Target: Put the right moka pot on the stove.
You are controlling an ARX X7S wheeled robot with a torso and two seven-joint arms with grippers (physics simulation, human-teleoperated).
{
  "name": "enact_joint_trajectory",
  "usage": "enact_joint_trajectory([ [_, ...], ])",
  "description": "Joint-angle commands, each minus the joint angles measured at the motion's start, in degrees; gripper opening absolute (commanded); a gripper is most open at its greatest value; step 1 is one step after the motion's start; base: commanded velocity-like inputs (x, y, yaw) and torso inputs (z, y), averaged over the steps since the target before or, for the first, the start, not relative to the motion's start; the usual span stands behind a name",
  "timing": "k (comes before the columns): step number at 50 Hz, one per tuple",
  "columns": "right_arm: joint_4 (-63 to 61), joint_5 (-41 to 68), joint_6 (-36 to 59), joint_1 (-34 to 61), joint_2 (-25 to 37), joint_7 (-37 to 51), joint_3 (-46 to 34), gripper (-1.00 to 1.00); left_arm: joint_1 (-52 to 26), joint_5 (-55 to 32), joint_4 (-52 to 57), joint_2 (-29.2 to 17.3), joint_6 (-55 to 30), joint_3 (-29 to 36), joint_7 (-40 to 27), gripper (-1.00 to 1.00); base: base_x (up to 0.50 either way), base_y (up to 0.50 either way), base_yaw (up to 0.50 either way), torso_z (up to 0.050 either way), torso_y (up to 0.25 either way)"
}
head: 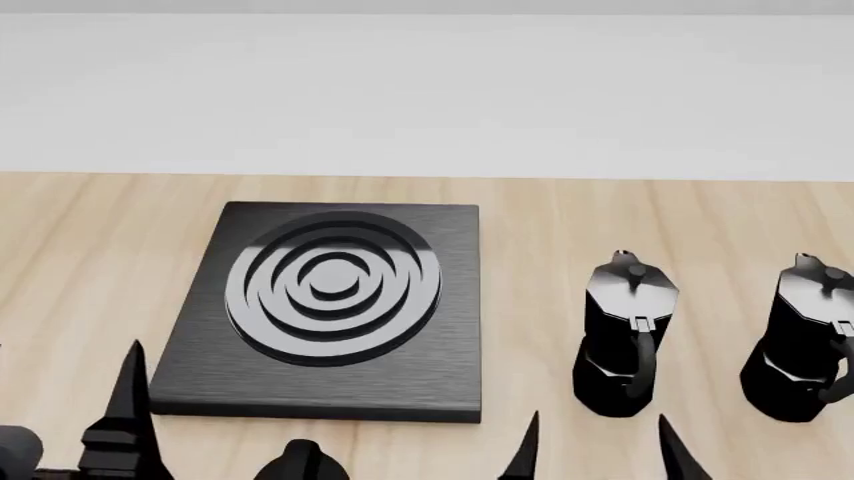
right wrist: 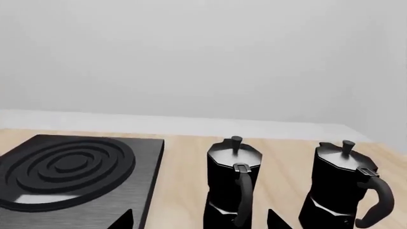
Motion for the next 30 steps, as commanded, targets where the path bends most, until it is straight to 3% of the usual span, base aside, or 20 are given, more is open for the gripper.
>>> enact_joint_trajectory([
  [1,-0.96,0.14,0.87,0.03,0.19,0.24,0.03,1.00,-0.31,-0.80,1.43,-0.52,-1.08,-0.24,-0.51,1.00,0.00,0.00,0.00,0.000,0.000],
  [30,-0.02,0.96,0.40,0.17,0.37,0.67,0.08,1.00,0.87,-0.53,1.60,-0.83,0.45,0.01,-1.00,1.00,0.00,0.00,0.00,0.000,-0.013],
])
